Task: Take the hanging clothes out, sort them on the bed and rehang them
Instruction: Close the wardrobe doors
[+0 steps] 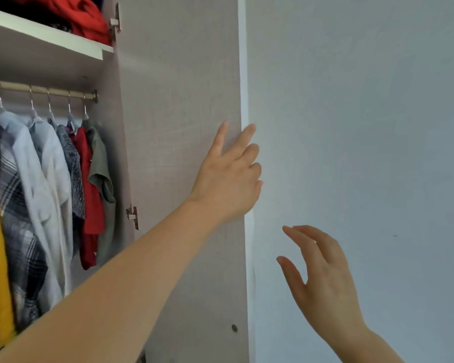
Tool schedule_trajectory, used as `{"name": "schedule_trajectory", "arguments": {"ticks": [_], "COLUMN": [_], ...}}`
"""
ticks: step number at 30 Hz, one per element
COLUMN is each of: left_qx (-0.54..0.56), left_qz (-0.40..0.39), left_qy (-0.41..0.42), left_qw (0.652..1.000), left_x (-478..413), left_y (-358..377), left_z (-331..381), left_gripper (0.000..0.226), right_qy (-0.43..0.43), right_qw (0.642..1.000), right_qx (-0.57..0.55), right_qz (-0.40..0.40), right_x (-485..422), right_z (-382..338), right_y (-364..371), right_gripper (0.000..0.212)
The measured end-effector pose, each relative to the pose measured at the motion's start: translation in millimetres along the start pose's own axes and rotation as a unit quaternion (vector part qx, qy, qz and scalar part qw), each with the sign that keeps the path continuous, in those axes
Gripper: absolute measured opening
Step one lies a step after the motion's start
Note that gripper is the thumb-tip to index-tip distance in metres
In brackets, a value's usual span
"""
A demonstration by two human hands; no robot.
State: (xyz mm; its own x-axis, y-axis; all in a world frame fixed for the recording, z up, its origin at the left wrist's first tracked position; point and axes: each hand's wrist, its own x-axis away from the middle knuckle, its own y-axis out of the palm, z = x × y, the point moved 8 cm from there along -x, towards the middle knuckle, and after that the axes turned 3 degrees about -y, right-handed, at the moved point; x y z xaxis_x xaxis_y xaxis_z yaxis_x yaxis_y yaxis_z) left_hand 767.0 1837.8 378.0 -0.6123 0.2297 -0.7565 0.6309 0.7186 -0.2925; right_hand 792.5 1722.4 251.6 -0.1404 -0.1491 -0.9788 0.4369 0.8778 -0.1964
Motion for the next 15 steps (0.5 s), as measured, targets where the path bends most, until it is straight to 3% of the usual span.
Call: {"name": "schedule_trajectory", "arguments": {"ticks": [3, 8, 15], "left_qx": [-0.044, -0.033, -0.079], "left_qz": [0.034, 0.091, 0.065], "left_qy": [0.013, 0.028, 0.025], "left_qw": [0.998, 0.995, 0.994], "left_x": [4, 26, 92], "left_y": [-10, -30, -51], "left_z": [0, -20, -86], "left_gripper": [0.034, 0.034, 0.042], "right_qy": [0.007, -0.008, -0.098], "right_qw": [0.999, 0.992, 0.96], "right_qx": [-0.031, -0.123, -0.243], "right_qz": [-0.001, -0.034, -0.095], "right_x": [-3, -7, -7], "right_z": [-2, -29, -119], "right_y": [8, 30, 71], "right_gripper": [0.035, 0.046, 0.052]}}
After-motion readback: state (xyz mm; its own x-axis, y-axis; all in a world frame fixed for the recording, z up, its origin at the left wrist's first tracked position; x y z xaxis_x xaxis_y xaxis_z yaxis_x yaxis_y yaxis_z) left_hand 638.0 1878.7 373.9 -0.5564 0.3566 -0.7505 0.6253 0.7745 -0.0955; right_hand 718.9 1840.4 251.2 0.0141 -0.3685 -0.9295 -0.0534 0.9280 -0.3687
